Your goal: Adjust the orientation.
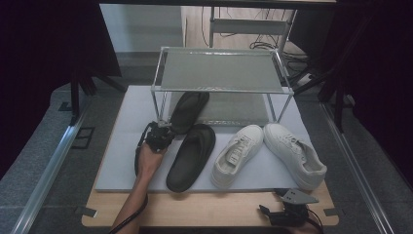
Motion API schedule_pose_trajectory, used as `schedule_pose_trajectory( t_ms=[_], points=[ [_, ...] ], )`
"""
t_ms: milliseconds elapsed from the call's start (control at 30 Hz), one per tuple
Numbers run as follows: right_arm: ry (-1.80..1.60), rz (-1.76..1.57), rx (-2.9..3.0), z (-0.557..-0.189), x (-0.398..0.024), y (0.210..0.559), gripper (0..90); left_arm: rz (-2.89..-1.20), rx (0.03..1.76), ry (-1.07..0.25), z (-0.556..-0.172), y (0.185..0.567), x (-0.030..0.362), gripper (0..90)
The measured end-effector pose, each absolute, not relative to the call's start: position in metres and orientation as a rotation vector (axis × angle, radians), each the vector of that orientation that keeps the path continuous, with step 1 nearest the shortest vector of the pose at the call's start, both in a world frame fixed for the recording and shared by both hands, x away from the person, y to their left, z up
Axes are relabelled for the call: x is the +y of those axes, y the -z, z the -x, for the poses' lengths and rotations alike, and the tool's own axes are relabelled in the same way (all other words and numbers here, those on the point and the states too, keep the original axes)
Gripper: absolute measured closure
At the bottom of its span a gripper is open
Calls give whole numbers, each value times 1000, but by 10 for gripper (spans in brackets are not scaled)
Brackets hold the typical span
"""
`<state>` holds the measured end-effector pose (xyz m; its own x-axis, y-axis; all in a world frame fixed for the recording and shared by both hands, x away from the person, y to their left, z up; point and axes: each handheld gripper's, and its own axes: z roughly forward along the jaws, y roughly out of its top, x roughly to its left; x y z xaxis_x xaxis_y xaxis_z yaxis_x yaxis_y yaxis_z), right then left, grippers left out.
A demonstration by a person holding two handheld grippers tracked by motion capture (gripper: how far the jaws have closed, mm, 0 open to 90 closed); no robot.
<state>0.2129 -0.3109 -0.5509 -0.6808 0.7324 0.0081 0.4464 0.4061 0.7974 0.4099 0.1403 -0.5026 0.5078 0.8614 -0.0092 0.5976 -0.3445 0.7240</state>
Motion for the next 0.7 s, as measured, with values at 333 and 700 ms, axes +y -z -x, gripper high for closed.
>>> schedule_pose_trajectory(
  t_ms=[333, 700],
  points=[
    [-1161, -1018, 2324, -213, -311, 551, 135, -2078, 1184, -511, -424, 503, 128, 897],
    [-1162, -1017, 2325, -213, -311, 551, 135, -2096, 1184, -510, -439, 504, 116, 897]
  ],
)
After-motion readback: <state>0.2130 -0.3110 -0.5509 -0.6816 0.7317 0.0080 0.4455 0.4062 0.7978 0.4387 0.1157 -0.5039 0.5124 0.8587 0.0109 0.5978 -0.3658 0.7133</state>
